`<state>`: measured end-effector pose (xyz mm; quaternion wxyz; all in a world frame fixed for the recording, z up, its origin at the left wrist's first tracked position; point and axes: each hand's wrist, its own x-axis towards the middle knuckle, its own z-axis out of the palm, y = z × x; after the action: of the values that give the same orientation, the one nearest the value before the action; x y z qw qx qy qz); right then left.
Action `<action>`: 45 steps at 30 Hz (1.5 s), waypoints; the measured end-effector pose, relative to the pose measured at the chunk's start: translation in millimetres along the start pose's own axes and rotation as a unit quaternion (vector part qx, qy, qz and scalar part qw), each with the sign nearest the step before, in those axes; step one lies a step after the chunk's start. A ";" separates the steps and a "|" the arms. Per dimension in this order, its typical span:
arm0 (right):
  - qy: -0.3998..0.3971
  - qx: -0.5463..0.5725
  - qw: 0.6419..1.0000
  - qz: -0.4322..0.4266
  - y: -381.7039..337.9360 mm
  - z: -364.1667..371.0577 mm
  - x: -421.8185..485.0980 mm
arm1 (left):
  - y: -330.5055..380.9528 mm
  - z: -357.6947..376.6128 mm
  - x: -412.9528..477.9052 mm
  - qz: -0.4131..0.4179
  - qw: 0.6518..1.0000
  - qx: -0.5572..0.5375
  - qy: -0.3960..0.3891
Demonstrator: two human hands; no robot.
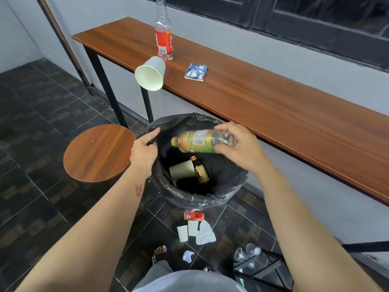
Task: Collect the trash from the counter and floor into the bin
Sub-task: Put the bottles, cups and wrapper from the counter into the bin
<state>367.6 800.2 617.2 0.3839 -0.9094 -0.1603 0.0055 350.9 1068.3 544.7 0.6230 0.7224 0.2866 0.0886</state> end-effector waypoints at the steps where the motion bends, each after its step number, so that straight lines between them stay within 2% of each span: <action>1: -0.034 -0.038 0.999 0.001 3.6 11.4 1.7 | 1.4 0.1 -2.2 0.004 1.000 0.005 -0.003; 5: -0.151 -0.107 0.983 0.019 25.3 61.1 -0.5 | 7.8 0.5 -10.3 0.023 0.999 0.024 -0.027; 8: -0.166 -0.112 0.979 0.021 30.4 77.5 -3.2 | 5.1 -3.2 -12.9 0.020 0.999 0.030 -0.026; 12: -0.197 -0.206 0.958 -0.012 27.6 81.6 1.4 | -2.8 -11.6 -11.9 -0.006 1.000 0.010 -0.021; 18: -0.175 -0.325 0.928 -0.045 26.7 87.6 4.6 | 0.6 -21.8 -4.8 -0.020 1.000 0.007 0.004; 23: -0.166 -0.325 0.928 -0.072 19.2 91.9 13.3 | 7.8 -27.6 5.4 -0.011 1.000 -0.003 0.005; 26: -0.115 -0.298 0.942 -0.104 5.6 89.5 21.2 | 12.4 -31.3 10.3 -0.007 1.000 -0.001 0.022; 29: 0.000 -0.257 0.957 -0.133 -12.4 84.9 34.8 | 15.0 -36.4 16.8 -0.021 0.999 -0.001 0.035; 33: 0.162 -0.225 0.947 -0.162 -34.8 76.3 63.8 | 18.1 -38.9 26.1 -0.005 0.999 0.023 0.023; 35: 0.197 -0.218 0.944 -0.148 -44.3 71.0 84.3 | 22.6 -37.9 30.2 0.001 0.998 0.061 0.018; 37: 0.178 -0.237 0.949 -0.108 -49.5 67.8 110.2 | 26.8 -37.0 35.3 0.002 0.994 0.104 0.017; 39: 0.125 -0.271 0.953 -0.058 -52.0 66.0 137.6 | 27.6 -36.9 41.6 0.005 0.991 0.129 0.016; 45: 0.025 -0.323 0.945 0.040 -59.1 65.6 197.2 | 24.4 -37.9 61.0 -0.005 0.991 0.131 0.005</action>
<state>528.9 942.9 634.6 0.0723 -0.9901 -0.1078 -0.0538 389.9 1131.1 561.9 0.5218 0.7961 0.3022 0.0509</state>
